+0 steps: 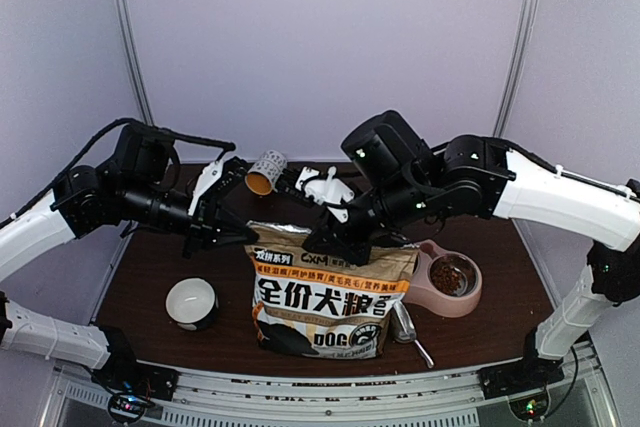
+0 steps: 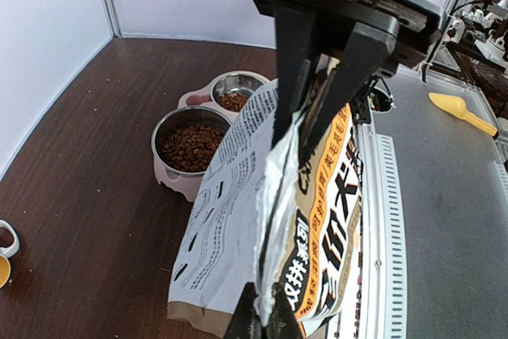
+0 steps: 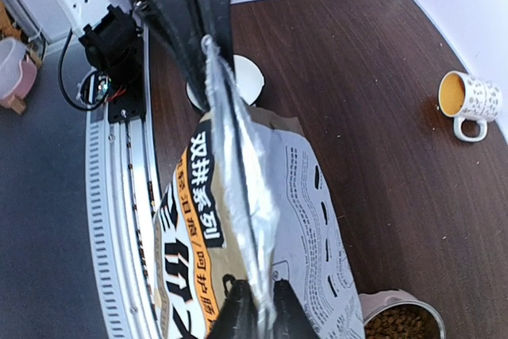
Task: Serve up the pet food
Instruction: Press the seal on the pet food bag.
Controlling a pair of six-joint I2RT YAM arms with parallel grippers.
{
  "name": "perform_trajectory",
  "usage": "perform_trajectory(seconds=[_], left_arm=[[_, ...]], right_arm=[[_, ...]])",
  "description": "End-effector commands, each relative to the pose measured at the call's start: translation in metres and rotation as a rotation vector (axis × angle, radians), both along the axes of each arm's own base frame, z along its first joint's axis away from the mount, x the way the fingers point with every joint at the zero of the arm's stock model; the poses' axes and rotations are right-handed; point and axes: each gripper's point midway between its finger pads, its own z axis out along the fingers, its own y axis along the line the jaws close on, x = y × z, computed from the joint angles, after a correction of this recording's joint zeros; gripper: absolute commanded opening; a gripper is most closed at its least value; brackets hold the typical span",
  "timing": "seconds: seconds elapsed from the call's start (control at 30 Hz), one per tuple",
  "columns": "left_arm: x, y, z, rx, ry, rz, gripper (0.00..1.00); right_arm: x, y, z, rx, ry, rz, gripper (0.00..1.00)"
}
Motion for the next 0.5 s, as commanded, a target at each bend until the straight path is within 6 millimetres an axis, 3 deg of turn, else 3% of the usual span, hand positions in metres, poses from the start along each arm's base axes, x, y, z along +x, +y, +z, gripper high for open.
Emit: perform_trajectory(seconds=[0.0,0.23,0.37,0.47], left_arm=[[0.001,0.003,0.020,-0.038,-0.038,0.019,0.00],[0.002,0.004,0.020,-0.036,-0.042,0.025,0.00],[0.002,0.005,0.021,-0.036,-0.045,0.028,0.00],[0.003,0.005,0.021,-0.034,-0.047,0.031,0.00]], right_arm=[[0.016,-0.035,-0.011,-0.088,-0.027,-0.098,0.00],[0.017,-0.044,-0.015,-0.112,-0.034,-0.116,0.00],[0.018,-0.055,-0.020,-0.142,-0.045,-0.134,0.12],[0.019,-0.062,-0.024,-0.159,-0.049,-0.146,0.13]])
